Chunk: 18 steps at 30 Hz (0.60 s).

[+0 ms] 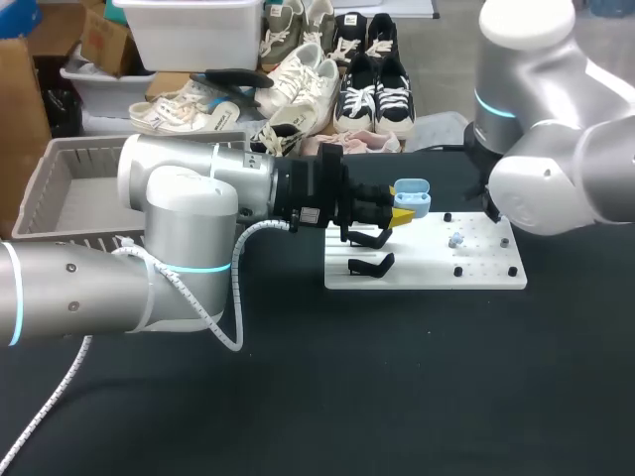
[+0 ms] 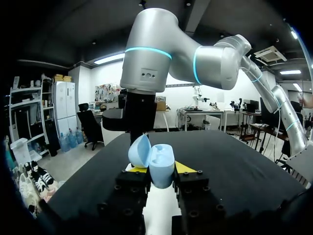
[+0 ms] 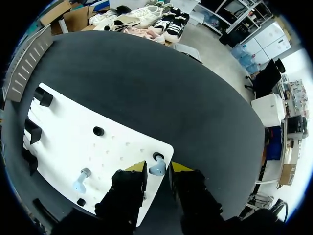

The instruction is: Pick up each earbud case from the left stands, insert the matching earbuds, close the lid, and place the case in the box.

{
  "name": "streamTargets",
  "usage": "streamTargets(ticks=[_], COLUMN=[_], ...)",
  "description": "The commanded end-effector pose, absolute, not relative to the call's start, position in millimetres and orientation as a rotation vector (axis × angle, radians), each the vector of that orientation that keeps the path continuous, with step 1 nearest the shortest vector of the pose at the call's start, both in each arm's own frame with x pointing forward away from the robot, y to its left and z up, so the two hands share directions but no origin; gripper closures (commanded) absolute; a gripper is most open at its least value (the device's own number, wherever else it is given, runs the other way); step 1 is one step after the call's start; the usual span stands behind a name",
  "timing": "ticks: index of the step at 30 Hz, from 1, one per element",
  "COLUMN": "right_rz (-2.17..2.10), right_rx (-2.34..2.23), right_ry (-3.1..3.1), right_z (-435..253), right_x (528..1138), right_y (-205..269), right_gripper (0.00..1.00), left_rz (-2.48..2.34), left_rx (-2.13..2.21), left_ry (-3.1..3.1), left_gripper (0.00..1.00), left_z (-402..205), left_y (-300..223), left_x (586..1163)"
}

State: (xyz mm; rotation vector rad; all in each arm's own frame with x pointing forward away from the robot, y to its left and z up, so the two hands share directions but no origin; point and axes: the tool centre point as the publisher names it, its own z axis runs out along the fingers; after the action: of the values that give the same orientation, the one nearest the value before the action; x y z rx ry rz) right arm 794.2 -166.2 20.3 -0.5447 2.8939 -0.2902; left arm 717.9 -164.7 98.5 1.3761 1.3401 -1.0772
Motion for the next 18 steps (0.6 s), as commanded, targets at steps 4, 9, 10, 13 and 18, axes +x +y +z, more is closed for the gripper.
streamTargets(ticks=[4,9,10,13,18], right_rz=[-0.293,-0.292,-0.292,-0.294,-0.291], right_rx=[-0.532,-0.531,-0.531,-0.53,-0.526], right_ry=[2.893,2.897,2.898,2.898,2.898], right_z=[20.1,19.1,19.0,19.0,19.2], right_x=[791.6,791.5,791.5,791.5,790.7], right_y=[-165.4,-165.7,-165.7,-165.8,-166.1], right_gripper=[0.73,0.74,0.74,0.75,0.75], left_rz=[-1.073,-1.073,-1.073,-1.073,-1.073], left_rx=[1.372,1.372,1.372,1.372,1.372], left_ry=[1.341,1.341,1.341,1.341,1.341], left_gripper=[1.0,1.0,1.0,1.0,1.0], left_z=[98.3,98.3,98.3,98.3,98.3], left_y=[-164.7,-164.7,-164.7,-164.7,-164.7], left_x=[716.3,716.3,716.3,716.3,716.3])
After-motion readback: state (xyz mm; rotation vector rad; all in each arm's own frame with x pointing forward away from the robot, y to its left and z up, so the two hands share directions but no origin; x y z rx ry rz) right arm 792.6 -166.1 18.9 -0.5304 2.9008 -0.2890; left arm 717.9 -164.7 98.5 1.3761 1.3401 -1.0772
